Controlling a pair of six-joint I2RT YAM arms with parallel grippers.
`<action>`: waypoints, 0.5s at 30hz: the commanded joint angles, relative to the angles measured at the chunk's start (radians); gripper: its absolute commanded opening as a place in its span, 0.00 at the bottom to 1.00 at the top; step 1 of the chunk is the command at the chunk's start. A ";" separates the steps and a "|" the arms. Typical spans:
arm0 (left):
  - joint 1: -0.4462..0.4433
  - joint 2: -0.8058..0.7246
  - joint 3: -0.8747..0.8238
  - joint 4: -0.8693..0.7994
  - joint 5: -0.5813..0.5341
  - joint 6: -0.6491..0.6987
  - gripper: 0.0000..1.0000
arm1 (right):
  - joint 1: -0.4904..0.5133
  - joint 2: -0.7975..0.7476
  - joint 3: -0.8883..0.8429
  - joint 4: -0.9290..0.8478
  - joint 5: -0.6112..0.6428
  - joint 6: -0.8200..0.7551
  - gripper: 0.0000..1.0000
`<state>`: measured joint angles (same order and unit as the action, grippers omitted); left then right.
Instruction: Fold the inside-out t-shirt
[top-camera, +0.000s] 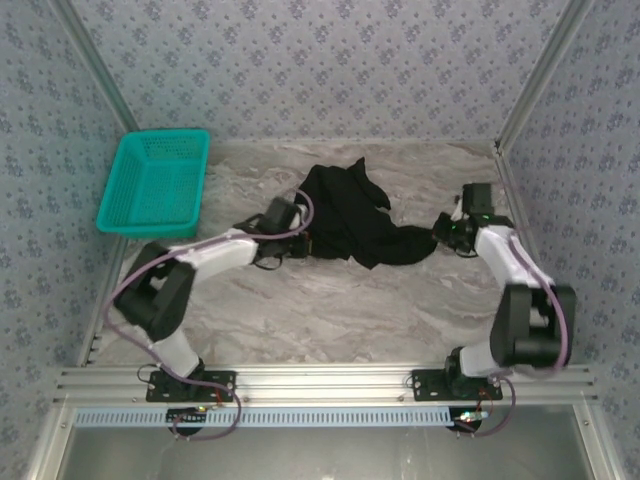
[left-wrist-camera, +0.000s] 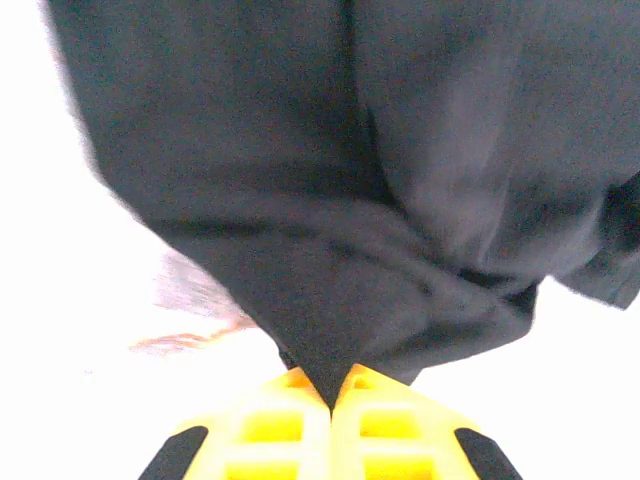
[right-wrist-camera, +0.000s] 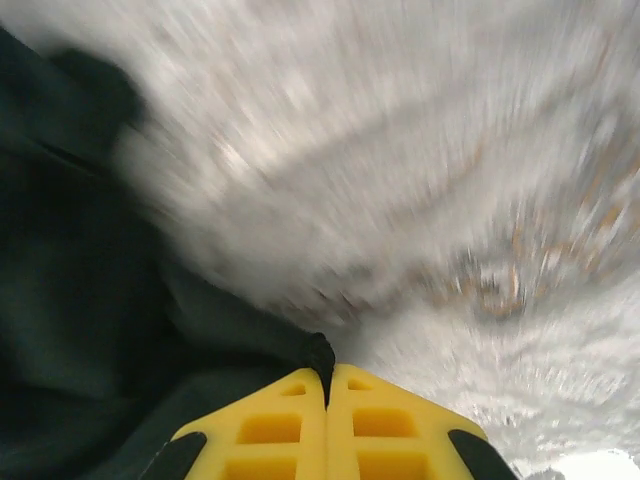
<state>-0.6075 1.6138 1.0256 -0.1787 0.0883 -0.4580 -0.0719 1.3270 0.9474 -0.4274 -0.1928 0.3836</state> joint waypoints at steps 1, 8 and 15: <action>0.056 -0.241 -0.002 -0.009 -0.123 -0.004 0.00 | -0.012 -0.190 0.060 0.067 -0.042 0.061 0.00; 0.220 -0.444 0.062 -0.072 -0.181 0.028 0.00 | -0.015 -0.310 0.236 0.078 -0.013 0.061 0.00; 0.352 -0.488 0.181 -0.165 -0.244 0.097 0.00 | -0.025 -0.300 0.406 0.033 0.102 -0.017 0.00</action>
<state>-0.2977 1.1568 1.1381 -0.2932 -0.1104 -0.4072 -0.0826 1.0245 1.2884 -0.3744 -0.1623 0.4099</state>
